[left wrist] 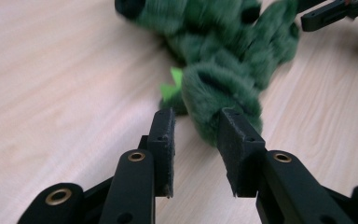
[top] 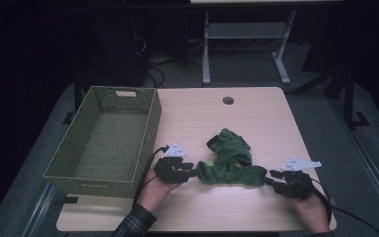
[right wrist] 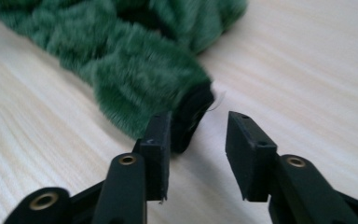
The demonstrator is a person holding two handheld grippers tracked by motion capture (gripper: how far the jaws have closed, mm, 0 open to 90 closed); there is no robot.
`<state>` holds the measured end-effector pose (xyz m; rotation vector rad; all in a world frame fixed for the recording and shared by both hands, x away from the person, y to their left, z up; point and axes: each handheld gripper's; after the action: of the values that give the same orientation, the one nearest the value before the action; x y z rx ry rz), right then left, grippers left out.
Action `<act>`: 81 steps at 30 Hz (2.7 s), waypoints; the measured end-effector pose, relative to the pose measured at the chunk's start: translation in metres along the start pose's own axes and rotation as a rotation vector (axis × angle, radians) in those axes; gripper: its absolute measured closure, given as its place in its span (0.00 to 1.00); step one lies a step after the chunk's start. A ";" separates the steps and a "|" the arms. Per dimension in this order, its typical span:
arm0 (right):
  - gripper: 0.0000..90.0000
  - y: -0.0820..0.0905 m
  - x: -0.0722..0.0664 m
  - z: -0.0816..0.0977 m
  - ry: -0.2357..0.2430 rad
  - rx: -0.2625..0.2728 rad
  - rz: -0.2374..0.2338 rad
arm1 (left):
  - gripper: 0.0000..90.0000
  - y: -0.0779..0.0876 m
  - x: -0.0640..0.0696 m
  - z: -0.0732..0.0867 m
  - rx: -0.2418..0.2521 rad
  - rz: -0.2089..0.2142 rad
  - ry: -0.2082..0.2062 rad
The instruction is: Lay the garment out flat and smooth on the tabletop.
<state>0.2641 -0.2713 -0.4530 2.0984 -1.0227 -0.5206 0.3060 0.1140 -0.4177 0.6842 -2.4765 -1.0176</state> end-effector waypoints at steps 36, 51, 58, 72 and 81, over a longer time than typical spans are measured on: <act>1.00 -0.027 -0.014 -0.016 0.100 -0.126 -0.090 | 1.00 -0.045 0.000 0.011 -0.208 0.048 -0.076; 1.00 -0.006 -0.042 0.011 0.129 -0.136 -0.164 | 1.00 -0.031 0.014 0.027 -0.254 0.138 -0.072; 0.91 0.001 -0.047 0.006 0.128 -0.091 -0.151 | 0.86 -0.022 0.018 0.018 -0.219 0.125 -0.098; 0.64 -0.012 -0.023 -0.031 0.076 -0.026 -0.121 | 0.60 -0.014 -0.009 -0.045 -0.102 0.049 -0.127; 0.60 -0.017 -0.021 -0.031 0.053 -0.035 -0.138 | 0.54 -0.040 -0.024 -0.070 -0.072 0.068 -0.113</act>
<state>0.2798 -0.2339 -0.4448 2.1501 -0.8370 -0.5432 0.3722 0.0645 -0.4033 0.5298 -2.5262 -1.1423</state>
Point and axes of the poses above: each handheld gripper's, and its own axes: y roughly backward along the jaws, z roughly out of its underside, x roughly to its right, and after that the axes turned 6 degrees about -x, right-handed
